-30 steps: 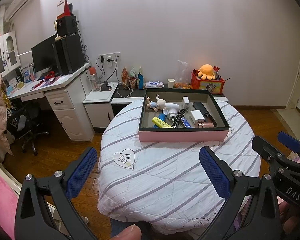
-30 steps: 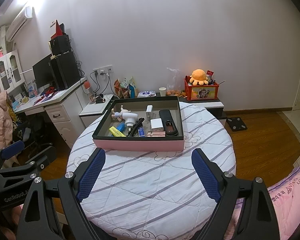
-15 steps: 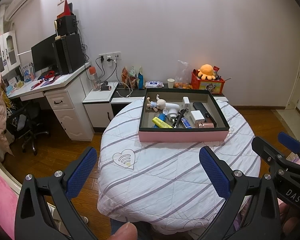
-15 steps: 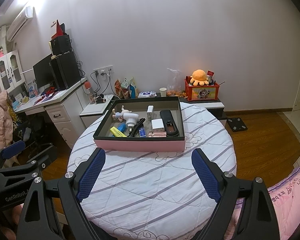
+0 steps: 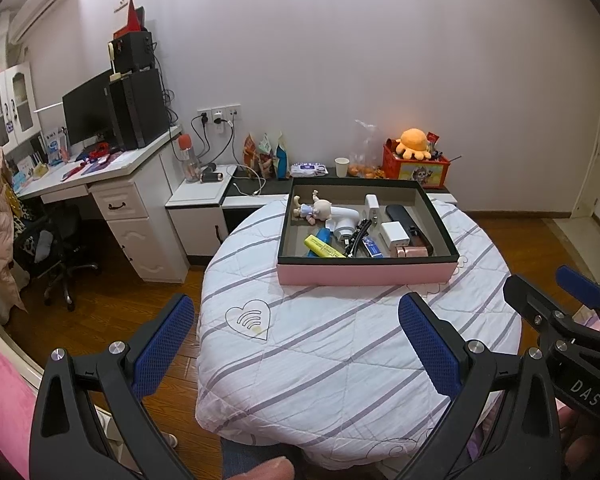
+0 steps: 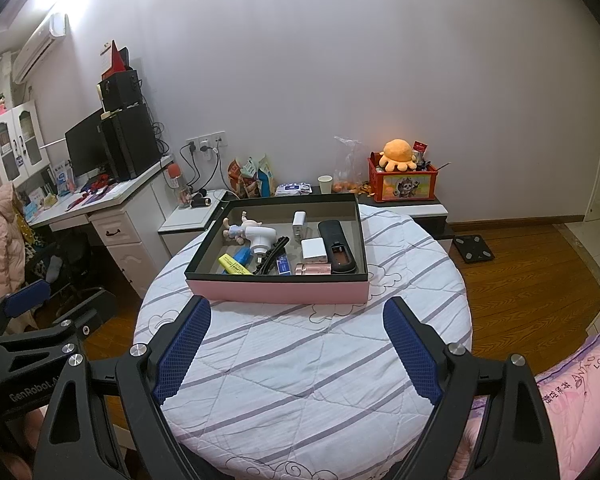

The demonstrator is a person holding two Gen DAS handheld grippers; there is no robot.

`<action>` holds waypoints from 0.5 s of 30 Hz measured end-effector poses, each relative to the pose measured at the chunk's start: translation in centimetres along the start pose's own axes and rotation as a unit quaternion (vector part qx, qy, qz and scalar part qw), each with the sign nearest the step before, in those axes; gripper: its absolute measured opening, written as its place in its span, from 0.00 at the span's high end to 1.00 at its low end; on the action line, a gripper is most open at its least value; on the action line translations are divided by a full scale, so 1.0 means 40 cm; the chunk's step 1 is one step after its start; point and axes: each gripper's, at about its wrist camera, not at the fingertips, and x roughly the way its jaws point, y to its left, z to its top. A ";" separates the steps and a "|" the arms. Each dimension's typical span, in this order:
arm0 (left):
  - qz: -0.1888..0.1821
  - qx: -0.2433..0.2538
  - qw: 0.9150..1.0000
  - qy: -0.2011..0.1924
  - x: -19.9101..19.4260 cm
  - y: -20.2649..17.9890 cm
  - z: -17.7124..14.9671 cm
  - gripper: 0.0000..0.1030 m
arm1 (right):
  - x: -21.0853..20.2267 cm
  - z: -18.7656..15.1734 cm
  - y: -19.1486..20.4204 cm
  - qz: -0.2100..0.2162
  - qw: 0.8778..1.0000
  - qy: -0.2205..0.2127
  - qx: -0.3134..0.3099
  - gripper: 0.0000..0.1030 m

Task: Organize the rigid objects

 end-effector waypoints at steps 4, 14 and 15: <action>-0.002 0.001 1.000 0.000 -0.002 0.000 0.001 0.00 | 0.000 0.001 0.000 0.000 1.000 -0.001 -0.001 0.13; -0.016 0.001 1.000 -0.005 -0.004 0.002 0.006 0.00 | 0.001 0.003 0.001 0.000 1.000 -0.001 0.000 0.13; -0.016 0.002 1.000 -0.005 -0.004 0.001 0.007 0.00 | 0.001 0.003 0.000 0.000 1.000 -0.001 -0.001 0.13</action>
